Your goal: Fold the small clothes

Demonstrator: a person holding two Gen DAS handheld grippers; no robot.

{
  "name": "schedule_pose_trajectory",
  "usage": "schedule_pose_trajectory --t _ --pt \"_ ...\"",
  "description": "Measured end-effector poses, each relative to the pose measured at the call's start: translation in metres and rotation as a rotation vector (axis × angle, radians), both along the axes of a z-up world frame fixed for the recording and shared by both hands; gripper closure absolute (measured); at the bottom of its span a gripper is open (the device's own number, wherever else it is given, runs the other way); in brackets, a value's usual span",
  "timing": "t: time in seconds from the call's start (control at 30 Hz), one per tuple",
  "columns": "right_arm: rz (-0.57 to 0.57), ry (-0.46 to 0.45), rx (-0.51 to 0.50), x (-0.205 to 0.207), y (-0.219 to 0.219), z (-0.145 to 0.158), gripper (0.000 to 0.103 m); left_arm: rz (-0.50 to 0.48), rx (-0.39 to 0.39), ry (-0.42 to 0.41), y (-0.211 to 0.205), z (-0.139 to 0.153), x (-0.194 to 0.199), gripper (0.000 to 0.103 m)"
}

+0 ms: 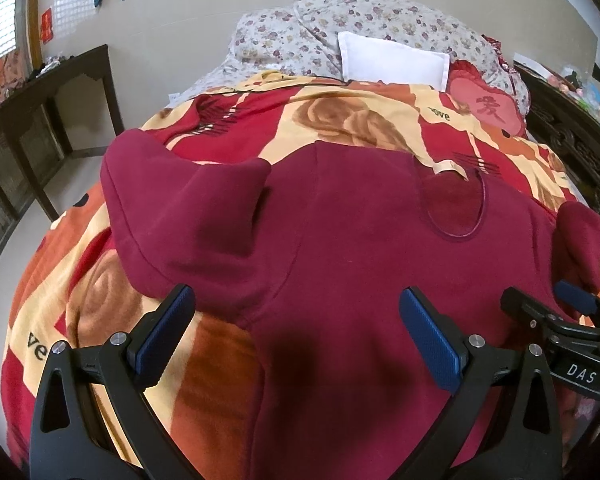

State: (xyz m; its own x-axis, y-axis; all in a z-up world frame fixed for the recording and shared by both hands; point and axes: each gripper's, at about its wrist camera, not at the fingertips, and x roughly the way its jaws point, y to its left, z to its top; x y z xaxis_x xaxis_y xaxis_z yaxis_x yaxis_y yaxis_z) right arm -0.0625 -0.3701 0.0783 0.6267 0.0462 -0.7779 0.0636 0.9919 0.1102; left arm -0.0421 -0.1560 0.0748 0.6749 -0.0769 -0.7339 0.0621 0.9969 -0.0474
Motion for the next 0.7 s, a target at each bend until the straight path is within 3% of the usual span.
schedule_pose_trajectory --t 0.7 --pt "0.010 0.021 0.009 0.014 0.006 -0.008 0.000 0.010 -0.015 0.020 0.008 -0.007 0.009 0.001"
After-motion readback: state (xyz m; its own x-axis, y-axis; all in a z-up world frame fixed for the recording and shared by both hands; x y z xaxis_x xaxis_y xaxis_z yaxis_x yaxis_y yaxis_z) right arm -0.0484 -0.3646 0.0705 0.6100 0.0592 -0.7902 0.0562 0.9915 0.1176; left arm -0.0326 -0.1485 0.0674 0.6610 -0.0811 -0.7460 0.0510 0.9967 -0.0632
